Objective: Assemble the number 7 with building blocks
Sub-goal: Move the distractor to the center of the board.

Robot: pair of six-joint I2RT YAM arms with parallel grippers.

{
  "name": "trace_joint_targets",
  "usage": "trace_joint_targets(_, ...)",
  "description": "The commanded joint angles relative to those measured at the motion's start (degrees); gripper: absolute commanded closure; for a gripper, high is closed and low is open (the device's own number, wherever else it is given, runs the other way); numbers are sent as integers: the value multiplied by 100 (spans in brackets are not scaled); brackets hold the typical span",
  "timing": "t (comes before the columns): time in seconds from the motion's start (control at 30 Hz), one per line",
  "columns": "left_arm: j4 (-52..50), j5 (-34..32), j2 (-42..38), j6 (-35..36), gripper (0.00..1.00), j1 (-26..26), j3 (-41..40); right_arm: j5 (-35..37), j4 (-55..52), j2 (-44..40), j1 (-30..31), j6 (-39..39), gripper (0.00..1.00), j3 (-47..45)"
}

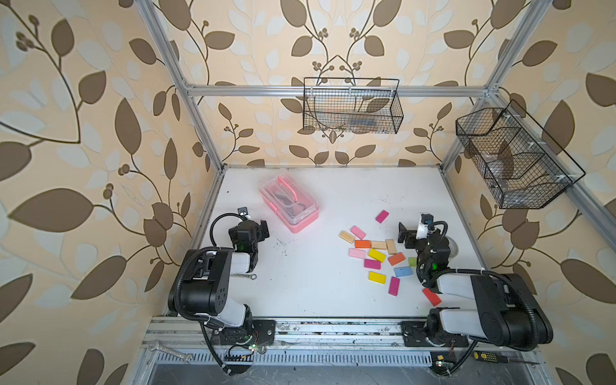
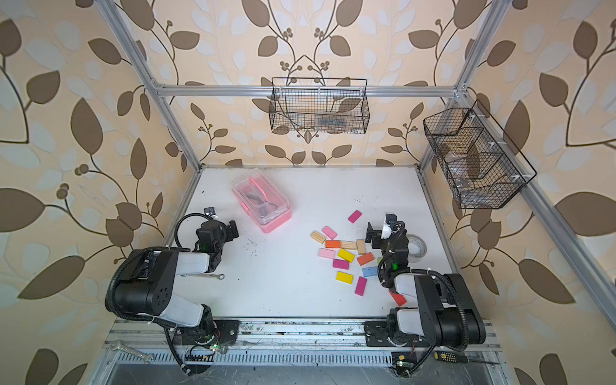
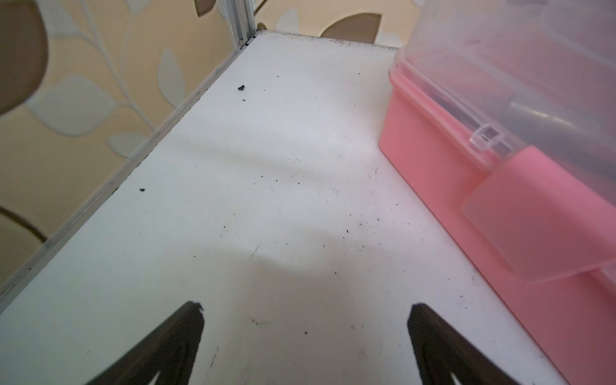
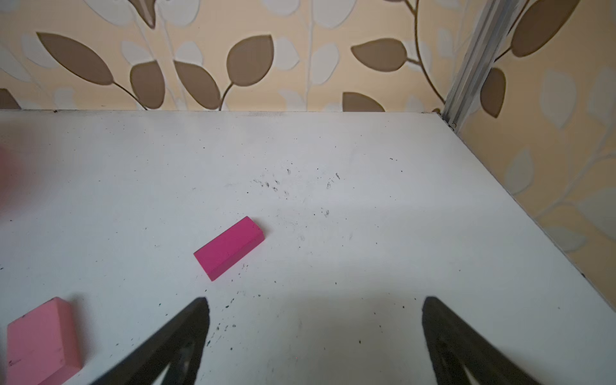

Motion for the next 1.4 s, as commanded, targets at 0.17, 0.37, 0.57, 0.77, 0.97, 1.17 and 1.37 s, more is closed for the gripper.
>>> trace_joint_targets(0.17, 107, -56, -53, -18, 1, -3, 63, -52, 149, 37, -7, -19, 0, 70)
trace_joint_targets(0.37, 115, -60, -54, -21, 1, -9, 67, -182, 136, 46, -77, 17, 0, 86)
trace_joint_targets(0.57, 123, -56, -60, -22, 1, -9, 59, -179, 144, 38, -78, 11, 0, 79)
trace_joint_targets(0.77, 124, -56, -59, -23, 1, -3, 65, -172, 145, 39, -78, 6, 0, 79)
trace_joint_targets(0.97, 120, -56, -52, -23, 1, -3, 60, -177, 183, 41, -78, 9, 0, 48)
trace_joint_targets(1.17, 115, -56, -52, -22, 1, -3, 59, -173, 180, 46, -75, 10, 0, 57)
trace_joint_targets(1.37, 207, -38, -71, -15, 1, -4, -1, -183, 187, 29, -77, 6, 0, 53)
